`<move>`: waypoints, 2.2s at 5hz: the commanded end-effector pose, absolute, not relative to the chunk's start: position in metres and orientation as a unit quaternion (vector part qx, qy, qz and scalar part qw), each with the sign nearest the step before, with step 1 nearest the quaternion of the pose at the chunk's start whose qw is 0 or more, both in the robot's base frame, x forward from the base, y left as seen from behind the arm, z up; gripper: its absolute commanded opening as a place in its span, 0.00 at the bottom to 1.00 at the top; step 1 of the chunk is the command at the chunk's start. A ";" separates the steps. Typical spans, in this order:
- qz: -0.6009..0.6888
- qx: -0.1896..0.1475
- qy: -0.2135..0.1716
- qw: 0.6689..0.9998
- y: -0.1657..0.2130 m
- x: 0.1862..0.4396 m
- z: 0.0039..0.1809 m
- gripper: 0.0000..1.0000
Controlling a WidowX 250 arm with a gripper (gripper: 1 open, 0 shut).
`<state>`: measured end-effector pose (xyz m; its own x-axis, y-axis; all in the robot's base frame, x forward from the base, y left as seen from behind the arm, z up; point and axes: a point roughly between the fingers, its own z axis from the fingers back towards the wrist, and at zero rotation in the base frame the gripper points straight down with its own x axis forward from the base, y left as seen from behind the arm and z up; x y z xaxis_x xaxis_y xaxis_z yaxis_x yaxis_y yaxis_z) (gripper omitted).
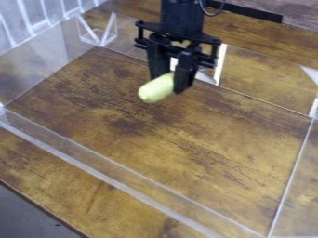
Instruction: Move the green spoon to the right
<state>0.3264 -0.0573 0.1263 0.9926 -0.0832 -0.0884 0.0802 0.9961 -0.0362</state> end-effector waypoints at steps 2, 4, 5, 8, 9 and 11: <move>-0.050 -0.022 0.001 0.999 -0.078 0.320 0.125 0.00; -0.046 -0.036 -0.013 0.998 -0.094 0.335 0.114 0.00; -0.049 -0.040 -0.023 0.998 -0.113 0.355 0.118 0.00; -0.058 -0.051 -0.020 0.997 -0.119 0.401 0.094 0.00; -0.056 -0.053 -0.017 0.997 -0.115 0.407 0.088 0.00; -0.050 -0.056 -0.010 0.997 -0.106 0.415 0.081 0.00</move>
